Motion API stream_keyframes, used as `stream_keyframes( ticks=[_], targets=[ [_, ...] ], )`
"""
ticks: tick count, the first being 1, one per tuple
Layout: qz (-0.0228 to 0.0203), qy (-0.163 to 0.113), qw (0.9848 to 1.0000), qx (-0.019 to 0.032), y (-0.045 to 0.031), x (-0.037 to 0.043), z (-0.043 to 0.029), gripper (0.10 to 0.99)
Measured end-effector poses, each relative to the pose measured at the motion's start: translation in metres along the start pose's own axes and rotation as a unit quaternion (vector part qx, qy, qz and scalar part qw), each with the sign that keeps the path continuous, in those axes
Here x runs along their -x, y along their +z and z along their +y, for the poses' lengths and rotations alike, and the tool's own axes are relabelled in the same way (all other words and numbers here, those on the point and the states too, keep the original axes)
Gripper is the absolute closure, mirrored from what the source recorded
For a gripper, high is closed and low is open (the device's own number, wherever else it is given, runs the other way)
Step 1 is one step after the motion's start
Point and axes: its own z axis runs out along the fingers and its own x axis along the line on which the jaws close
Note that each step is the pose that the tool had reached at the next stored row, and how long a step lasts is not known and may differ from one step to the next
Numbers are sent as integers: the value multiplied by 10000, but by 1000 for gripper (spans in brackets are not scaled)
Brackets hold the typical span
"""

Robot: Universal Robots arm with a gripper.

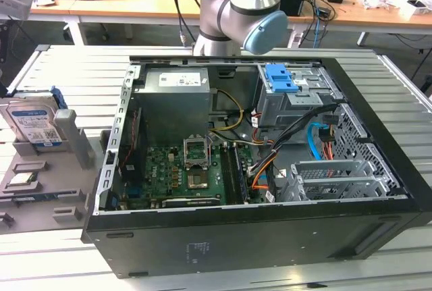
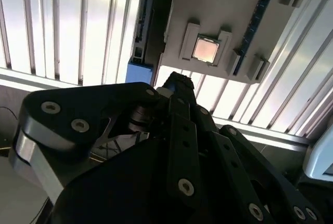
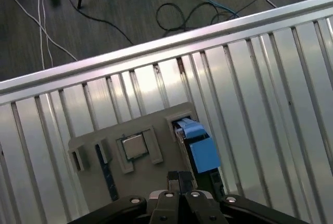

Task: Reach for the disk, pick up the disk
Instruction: 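Pick up the disk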

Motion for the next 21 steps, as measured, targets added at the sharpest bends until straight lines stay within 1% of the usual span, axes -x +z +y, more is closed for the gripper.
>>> stream_keyframes(
  ticks=[2, 3, 4, 6, 10, 13, 14, 15, 21],
  targets=[
    [7, -172, 9999, 0, 0, 0, 0, 980],
    [13, -356, 9994, 0, 0, 0, 0, 980],
    [17, -448, 9990, 0, 0, 0, 0, 980],
    [22, -583, 9983, 0, 0, 0, 0, 980],
    [33, -848, 9964, 0, 0, 0, 0, 980],
    [41, -1053, 9944, 0, 0, 0, 0, 980],
    [45, -1172, 9931, -1, 0, 0, 0, 980],
    [47, -1236, 9923, -1, 0, 0, 0, 980],
    [48, -1246, 9922, 0, 0, 0, 0, 973]
  ],
)
